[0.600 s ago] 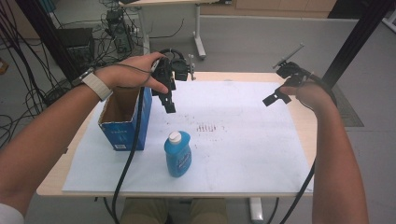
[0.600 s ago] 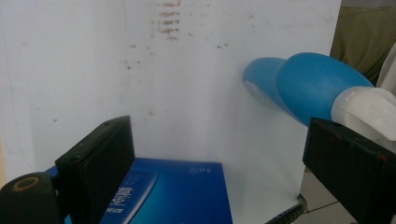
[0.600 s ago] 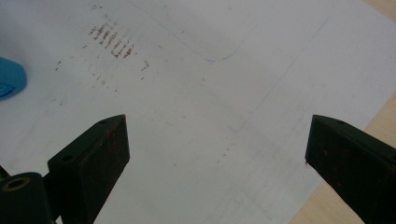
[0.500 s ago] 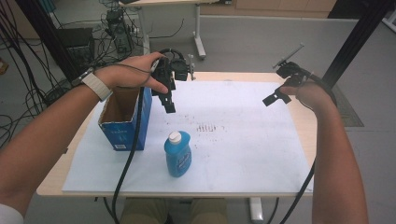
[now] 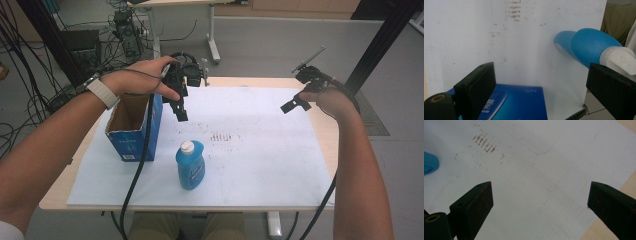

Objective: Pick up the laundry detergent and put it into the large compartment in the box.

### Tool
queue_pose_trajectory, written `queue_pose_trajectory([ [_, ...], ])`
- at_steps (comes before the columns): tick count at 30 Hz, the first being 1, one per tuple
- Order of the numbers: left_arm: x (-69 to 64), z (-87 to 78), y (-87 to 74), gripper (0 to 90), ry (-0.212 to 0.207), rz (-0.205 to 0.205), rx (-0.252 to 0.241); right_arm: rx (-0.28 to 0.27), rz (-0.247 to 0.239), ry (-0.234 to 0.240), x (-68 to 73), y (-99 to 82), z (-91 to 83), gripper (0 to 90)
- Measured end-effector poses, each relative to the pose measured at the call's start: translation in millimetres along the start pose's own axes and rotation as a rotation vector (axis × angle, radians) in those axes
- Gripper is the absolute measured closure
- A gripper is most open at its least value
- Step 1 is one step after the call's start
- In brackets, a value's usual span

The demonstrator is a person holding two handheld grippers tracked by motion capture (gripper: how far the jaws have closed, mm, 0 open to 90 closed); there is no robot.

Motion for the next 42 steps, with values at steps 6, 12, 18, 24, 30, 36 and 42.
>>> queue_pose_trajectory([
  [6, -0.8, -0.3, -0.3, 9.3, 0.0, -0.004, -0.004, -0.004, 0.0, 0.002, 0.2, -1.3, 0.0, 6.2],
  [12, -1.8, -1.0, 0.1, 9.3, 0.004, -0.009, 0.002, -0.001, 0.001, 0.003, -0.1, -1.6, 0.3, 6.2],
  [18, -2.7, -2.0, -0.1, 9.4, 0.003, -0.021, 0.001, -0.005, -0.001, 0.003, -0.4, -2.7, -1.3, 6.2],
  [24, -6.0, -5.3, -2.2, 9.3, 0.006, -0.054, -0.019, -0.009, 0.003, 0.004, 0.3, -5.6, -2.7, 6.2],
  [30, -9.9, -12.9, -1.8, 8.7, -0.017, -0.141, -0.02, -0.011, 0.007, 0.001, 1.2, -8.4, -4.8, 6.2],
  [36, -15.1, -17.2, -0.2, 10.7, 0.004, -0.224, 0.004, -0.013, 0.005, 0.003, 2.2, -10.5, -4.9, 6.2],
  [42, -16.6, -22.0, -5.8, 10.2, -0.001, -0.329, -0.024, -0.017, -0.005, 0.007, 4.5, -9.8, -4.2, 6.2],
])
Point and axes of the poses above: each handheld gripper's, and its own axes: z roughly forward along the jaws, y roughly out of its top, x roughly to its left, the point moved 3 cm from there along z, roughly forward along the jaws
